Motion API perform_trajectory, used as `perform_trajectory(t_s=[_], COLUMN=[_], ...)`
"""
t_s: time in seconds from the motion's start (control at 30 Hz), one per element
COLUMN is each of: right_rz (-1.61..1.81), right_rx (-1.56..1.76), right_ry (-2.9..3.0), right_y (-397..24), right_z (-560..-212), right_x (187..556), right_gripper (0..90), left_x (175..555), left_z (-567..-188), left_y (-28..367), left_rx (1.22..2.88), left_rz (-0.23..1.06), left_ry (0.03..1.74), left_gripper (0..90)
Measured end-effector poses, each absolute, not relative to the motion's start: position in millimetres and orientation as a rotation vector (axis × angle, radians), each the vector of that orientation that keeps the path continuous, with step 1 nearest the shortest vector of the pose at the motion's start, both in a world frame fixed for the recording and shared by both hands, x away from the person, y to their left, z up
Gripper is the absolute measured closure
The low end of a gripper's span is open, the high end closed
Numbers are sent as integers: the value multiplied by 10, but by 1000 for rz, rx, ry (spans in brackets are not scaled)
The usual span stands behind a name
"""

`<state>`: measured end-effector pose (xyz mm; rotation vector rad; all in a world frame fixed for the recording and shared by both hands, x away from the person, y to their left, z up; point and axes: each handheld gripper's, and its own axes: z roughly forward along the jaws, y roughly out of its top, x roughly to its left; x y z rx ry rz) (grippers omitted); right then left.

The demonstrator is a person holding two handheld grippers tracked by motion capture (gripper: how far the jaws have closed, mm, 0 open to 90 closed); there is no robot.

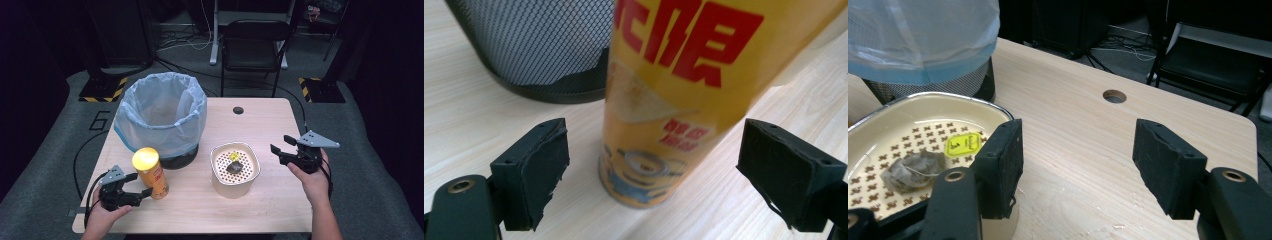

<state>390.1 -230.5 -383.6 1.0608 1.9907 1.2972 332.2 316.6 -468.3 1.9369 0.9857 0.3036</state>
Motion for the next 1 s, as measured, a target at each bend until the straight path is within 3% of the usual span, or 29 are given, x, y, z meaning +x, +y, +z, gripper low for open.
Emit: perform_trajectory(t_s=[0.67,0.8,1.0], right_rz=[1219,1197,1171], right_rx=[1165,1204,1247], right_ry=[2006,2016,2046], right_y=[-2547,-2584,-2576], right_z=[-4161,-4276,-4481], right_x=[3789,3770,3793], right_gripper=[368,368,368], left_x=[3494,3486,3466], left_z=[-4790,-4788,-4777], left_y=[2997,2989,2965], left_rx=[1987,1985,1993], left_rz=[357,377,407], left_ry=[926,920,927], left_gripper=[154,210,225])
